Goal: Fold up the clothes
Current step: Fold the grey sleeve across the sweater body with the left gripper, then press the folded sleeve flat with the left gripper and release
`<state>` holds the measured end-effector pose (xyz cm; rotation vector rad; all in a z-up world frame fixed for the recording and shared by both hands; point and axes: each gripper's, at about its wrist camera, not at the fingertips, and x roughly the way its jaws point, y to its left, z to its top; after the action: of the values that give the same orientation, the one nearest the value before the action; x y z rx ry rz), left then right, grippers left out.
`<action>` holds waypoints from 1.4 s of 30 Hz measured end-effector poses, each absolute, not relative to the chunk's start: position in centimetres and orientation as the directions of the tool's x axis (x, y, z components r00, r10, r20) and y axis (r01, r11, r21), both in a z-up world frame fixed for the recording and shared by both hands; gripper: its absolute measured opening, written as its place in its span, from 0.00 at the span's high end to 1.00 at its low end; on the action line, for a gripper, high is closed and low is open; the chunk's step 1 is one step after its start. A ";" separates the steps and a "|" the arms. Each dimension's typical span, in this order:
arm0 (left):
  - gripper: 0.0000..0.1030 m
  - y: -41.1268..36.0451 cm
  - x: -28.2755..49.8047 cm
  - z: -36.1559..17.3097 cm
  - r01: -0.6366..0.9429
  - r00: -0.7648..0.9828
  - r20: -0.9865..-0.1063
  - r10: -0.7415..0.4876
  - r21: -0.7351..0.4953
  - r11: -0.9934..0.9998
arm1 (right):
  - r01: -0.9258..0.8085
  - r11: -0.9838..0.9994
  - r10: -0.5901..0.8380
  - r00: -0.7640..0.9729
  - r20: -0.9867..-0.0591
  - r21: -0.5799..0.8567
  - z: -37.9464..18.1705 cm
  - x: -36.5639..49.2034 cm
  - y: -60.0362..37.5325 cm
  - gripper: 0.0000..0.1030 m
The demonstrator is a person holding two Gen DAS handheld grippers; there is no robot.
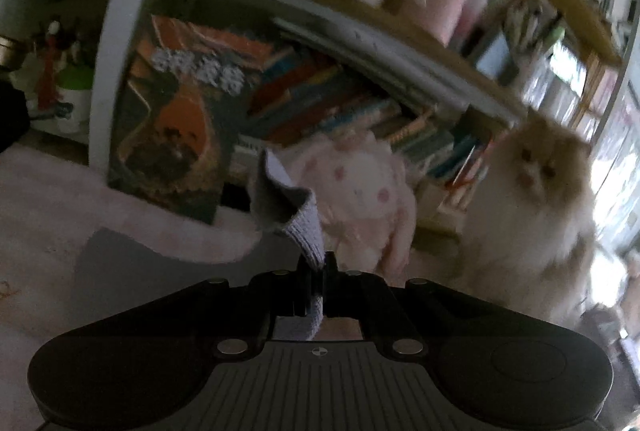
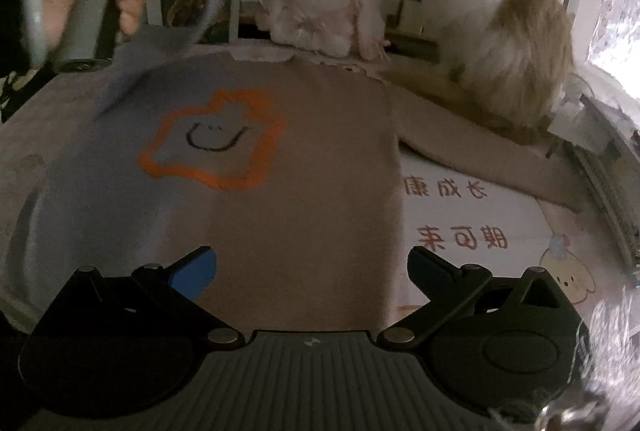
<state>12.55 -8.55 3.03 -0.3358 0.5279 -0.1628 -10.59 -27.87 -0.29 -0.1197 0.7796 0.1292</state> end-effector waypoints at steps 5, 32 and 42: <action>0.97 -10.9 13.1 0.7 0.041 0.828 -0.524 -0.198 -0.295 0.954 | -0.160 0.987 0.087 0.692 -0.717 -0.034 -0.4 -10.5 -30.4 0.00; 0.19 -0.9 -2.3 -1.8 -0.056 0.719 -0.682 0.135 0.137 0.989 | -0.126 0.983 0.180 0.608 -0.773 0.130 -2.3 -6.4 -33.7 0.04; 0.21 1.7 -3.2 -4.2 -0.046 0.654 -0.756 -0.008 -0.050 0.998 | -0.052 0.991 0.130 0.571 -0.810 0.122 -3.0 -7.1 -32.8 0.48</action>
<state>-3.16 1.69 -4.17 -0.0666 0.8577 0.0214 -7.15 -32.76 -2.99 0.0881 0.9572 0.1065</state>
